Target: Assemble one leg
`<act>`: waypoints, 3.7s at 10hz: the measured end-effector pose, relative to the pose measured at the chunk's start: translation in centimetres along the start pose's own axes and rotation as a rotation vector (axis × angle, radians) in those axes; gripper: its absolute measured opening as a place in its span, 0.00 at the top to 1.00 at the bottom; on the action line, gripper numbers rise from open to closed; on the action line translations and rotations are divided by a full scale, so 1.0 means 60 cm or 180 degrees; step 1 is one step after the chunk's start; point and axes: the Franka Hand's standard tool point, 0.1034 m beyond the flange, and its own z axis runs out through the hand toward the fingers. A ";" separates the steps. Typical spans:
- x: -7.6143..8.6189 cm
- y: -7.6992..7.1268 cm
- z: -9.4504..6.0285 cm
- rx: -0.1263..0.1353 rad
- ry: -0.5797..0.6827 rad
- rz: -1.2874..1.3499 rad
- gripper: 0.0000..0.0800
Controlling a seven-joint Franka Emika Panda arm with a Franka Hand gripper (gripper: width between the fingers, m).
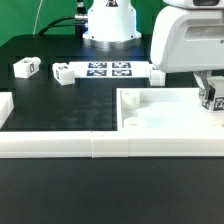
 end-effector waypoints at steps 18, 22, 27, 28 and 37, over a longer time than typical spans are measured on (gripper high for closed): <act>-0.017 0.023 0.003 0.0133 -0.0252 0.5842 0.64; -0.018 0.023 0.004 0.0115 -0.0266 0.6038 0.63; -0.020 0.016 0.007 0.0151 -0.0233 0.4355 0.20; -0.020 0.012 0.008 0.0160 -0.0227 0.4054 0.19; -0.014 0.019 0.008 0.0113 -0.0097 0.1084 0.19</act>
Offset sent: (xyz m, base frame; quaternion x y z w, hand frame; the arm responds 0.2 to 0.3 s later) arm -0.0066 -0.0063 0.0000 0.0331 0.0054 0.3634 0.9310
